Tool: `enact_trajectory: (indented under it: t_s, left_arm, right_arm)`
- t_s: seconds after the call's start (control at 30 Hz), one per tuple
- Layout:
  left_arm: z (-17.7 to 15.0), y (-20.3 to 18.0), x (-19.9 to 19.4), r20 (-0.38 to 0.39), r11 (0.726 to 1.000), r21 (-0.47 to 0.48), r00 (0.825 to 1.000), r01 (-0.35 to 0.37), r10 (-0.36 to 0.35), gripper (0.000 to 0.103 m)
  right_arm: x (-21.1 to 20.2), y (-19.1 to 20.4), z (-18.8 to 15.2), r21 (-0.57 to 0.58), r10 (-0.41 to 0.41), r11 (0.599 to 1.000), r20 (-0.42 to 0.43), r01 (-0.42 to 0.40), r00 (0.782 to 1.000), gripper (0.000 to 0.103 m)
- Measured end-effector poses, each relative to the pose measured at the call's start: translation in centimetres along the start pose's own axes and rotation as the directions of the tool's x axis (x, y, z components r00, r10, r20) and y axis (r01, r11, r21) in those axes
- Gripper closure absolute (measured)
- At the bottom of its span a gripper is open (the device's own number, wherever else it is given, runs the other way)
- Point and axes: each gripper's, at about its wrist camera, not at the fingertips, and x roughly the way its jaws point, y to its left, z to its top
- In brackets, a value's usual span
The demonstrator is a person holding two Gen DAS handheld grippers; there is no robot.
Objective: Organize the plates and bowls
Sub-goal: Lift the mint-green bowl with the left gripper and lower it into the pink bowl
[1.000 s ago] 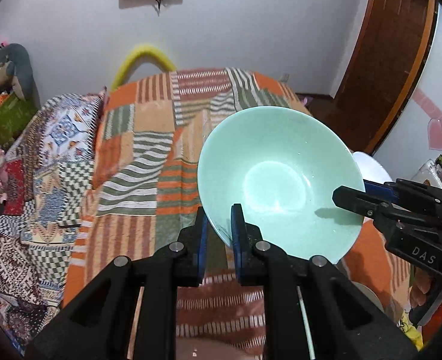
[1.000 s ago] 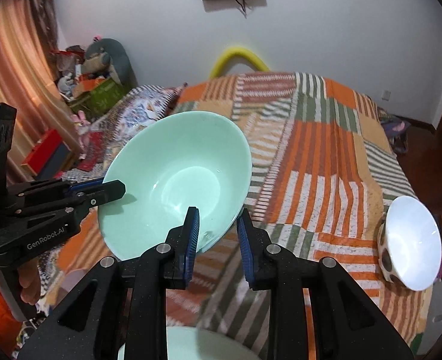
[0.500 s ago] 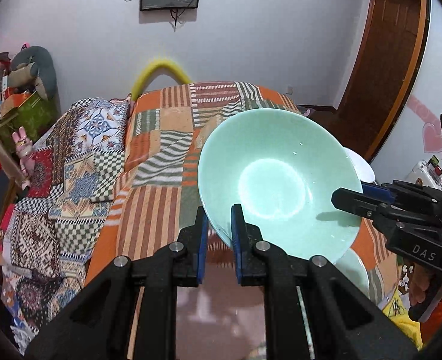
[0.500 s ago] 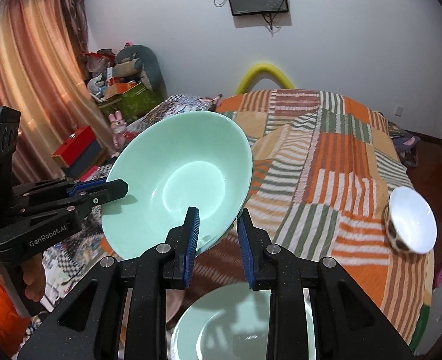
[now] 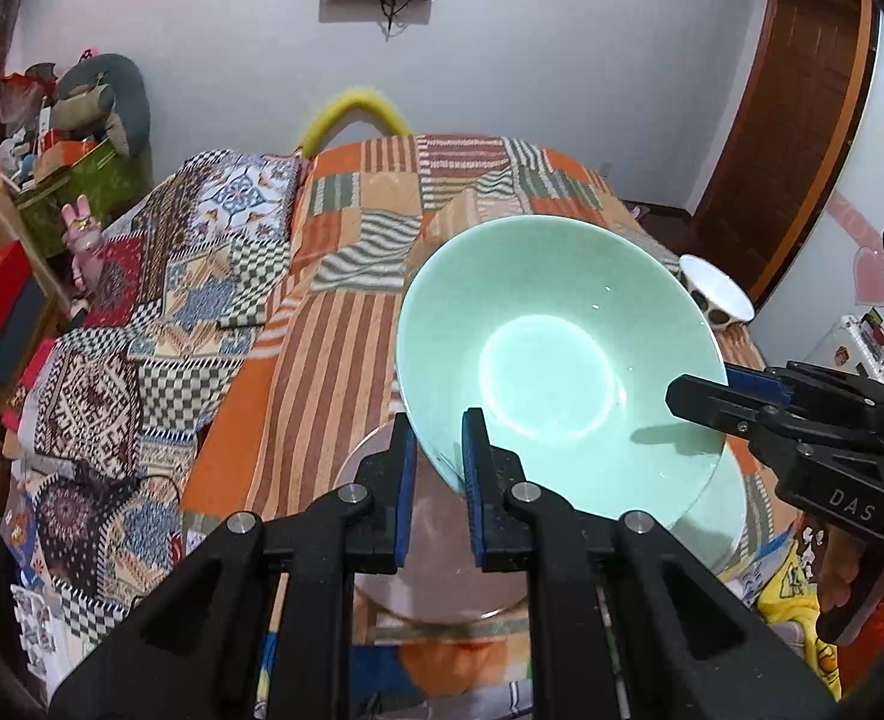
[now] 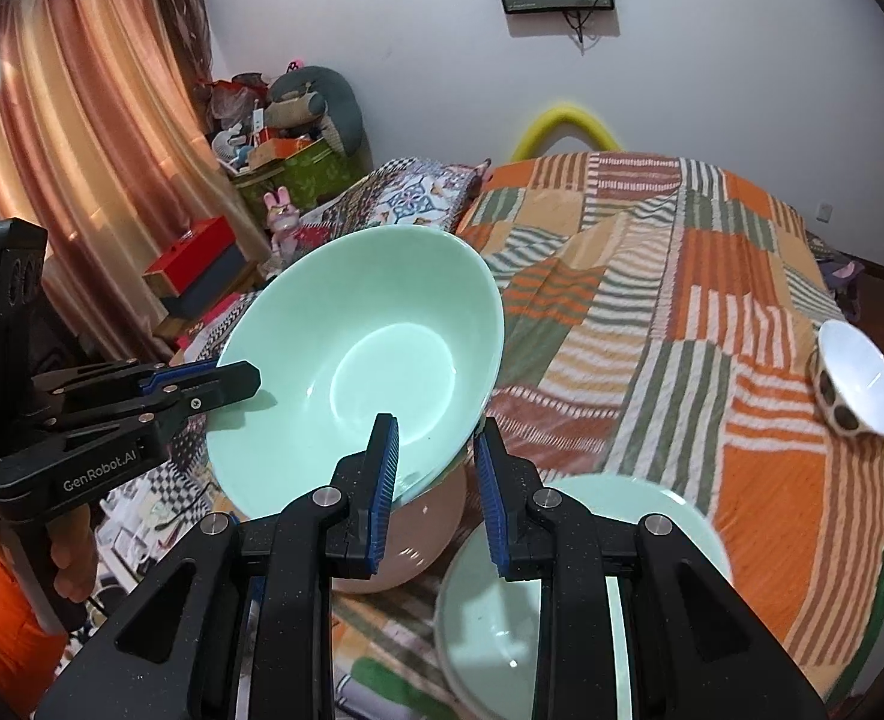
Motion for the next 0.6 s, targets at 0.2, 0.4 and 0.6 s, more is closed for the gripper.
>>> enact_trajectory:
  t_s: [0.2,0.4,0.6]
  left_arm:
    - [-2.2,1.1,1.3,-0.047,1.000,-0.024,0.999,-0.018,0.017,0.089]
    - [-4.0,2.4,3.3,-0.107,0.998,-0.058,0.994,-0.034,0.028,0.089]
    - [-5.3,3.3,4.8,-0.155,0.995,-0.083,0.987,-0.052,0.039,0.089]
  right_arm:
    - [1.5,0.8,-1.5,-0.004,0.008,1.000,-0.043,-0.008,0.999,0.079]
    - [3.5,1.5,-3.0,-0.005,0.012,1.000,-0.102,-0.013,0.995,0.079]
    - [5.7,2.1,-4.2,-0.007,0.007,1.000,-0.163,-0.008,0.987,0.079]
